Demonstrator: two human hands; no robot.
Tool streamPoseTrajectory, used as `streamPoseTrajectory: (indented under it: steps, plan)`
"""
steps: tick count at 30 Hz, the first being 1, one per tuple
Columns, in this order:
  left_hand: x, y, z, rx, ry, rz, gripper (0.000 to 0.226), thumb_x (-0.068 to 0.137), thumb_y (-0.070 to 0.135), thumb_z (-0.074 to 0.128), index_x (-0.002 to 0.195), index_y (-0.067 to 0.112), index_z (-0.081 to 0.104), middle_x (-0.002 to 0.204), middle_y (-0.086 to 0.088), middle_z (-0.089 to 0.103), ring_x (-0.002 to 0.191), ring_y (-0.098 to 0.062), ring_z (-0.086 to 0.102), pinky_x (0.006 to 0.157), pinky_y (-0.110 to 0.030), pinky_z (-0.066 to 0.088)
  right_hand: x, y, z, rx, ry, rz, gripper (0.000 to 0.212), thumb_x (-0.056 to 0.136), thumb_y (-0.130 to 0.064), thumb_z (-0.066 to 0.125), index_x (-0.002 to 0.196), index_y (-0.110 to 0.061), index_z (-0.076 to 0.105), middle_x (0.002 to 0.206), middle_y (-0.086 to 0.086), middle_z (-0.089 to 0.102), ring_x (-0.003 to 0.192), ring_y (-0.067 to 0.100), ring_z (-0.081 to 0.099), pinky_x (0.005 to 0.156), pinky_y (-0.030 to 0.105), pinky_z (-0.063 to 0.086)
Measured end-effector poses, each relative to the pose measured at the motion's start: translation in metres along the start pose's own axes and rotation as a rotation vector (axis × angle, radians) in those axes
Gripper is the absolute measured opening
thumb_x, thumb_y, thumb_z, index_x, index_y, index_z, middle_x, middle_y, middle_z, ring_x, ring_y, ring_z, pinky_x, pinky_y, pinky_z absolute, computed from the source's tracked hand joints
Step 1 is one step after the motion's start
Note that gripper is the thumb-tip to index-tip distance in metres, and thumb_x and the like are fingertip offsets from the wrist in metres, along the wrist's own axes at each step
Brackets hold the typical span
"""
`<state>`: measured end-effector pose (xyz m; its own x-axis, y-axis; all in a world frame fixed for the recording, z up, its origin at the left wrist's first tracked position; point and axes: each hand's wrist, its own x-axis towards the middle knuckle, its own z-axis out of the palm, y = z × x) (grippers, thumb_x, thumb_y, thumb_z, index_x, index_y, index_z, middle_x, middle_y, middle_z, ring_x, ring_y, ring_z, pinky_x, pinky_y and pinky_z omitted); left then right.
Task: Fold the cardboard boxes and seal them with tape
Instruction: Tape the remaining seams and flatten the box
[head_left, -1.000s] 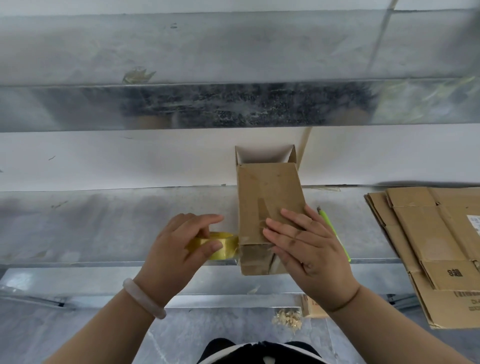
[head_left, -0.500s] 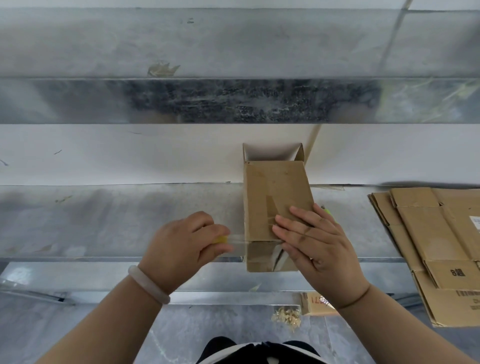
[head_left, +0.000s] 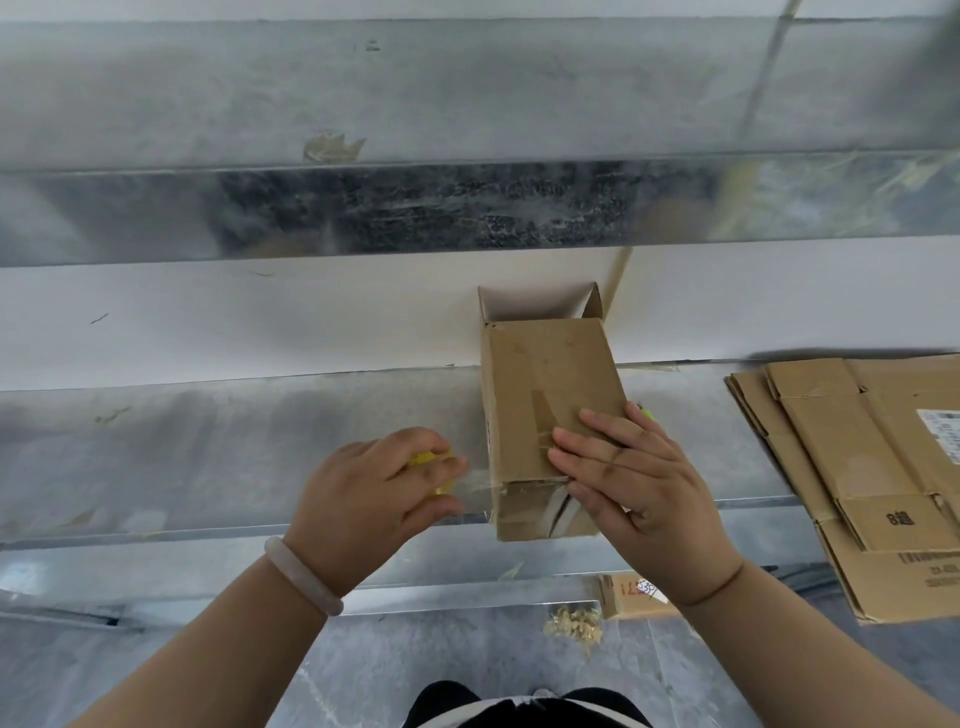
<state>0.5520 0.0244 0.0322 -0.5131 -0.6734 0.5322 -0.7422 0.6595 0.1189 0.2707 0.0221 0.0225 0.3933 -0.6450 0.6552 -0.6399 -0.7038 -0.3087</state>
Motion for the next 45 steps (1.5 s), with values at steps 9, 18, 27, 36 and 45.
streamPoseTrajectory:
  steps: [9,18,27,36,45]
  plan:
    - [0.016,0.018,0.018,-0.274,-0.072,-0.288,0.023,0.085,0.040,0.057,0.078,0.031,0.077,0.090,0.023,0.063,0.072,0.003,0.057,0.066,-0.008,0.041,-0.017,0.002,-0.007,-0.112,0.004,0.087,0.044,0.103,-0.039,0.032,0.137,-0.022,0.052,0.147,0.007,0.047,0.141,0.029,0.037,0.116,0.057,0.021]
    - [0.013,0.014,0.009,-0.451,-0.145,-0.369,0.028,0.084,0.049,0.054,0.087,0.034,0.077,0.095,0.027,0.060,0.079,0.008,0.061,0.071,-0.005,0.043,-0.048,0.085,0.013,-0.287,-0.408,1.202,0.044,0.100,-0.036,0.047,0.139,-0.017,0.045,0.127,0.005,0.053,0.115,0.022,0.047,0.102,0.041,0.040]
    - [0.011,0.007,0.006,-0.485,-0.189,-0.326,0.028,0.085,0.047,0.053,0.091,0.032,0.076,0.096,0.026,0.059,0.083,0.006,0.060,0.073,-0.004,0.041,-0.047,0.073,0.025,-0.208,-0.209,1.385,0.023,0.097,-0.015,0.047,0.114,-0.006,0.059,0.092,0.008,0.059,0.074,0.022,0.060,0.061,0.034,0.051]
    - [0.009,-0.003,0.006,-0.559,-0.208,-0.292,0.034,0.083,0.049,0.053,0.098,0.029,0.076,0.096,0.023,0.061,0.088,0.003,0.059,0.075,-0.005,0.042,-0.021,-0.093,-0.037,0.129,0.115,1.124,0.023,0.094,-0.039,0.041,0.101,-0.034,0.062,0.061,-0.006,0.052,0.056,0.016,0.048,0.053,0.035,0.042]
    - [0.005,-0.007,0.004,-0.558,-0.162,-0.287,0.016,0.080,0.035,0.063,0.084,0.023,0.072,0.082,0.025,0.059,0.089,0.010,0.053,0.075,0.000,0.036,-0.002,-0.171,-0.007,-0.012,-0.333,0.819,0.058,0.090,-0.042,0.031,0.130,-0.069,-0.002,0.065,-0.017,0.054,0.067,0.005,0.055,0.056,0.022,0.043]
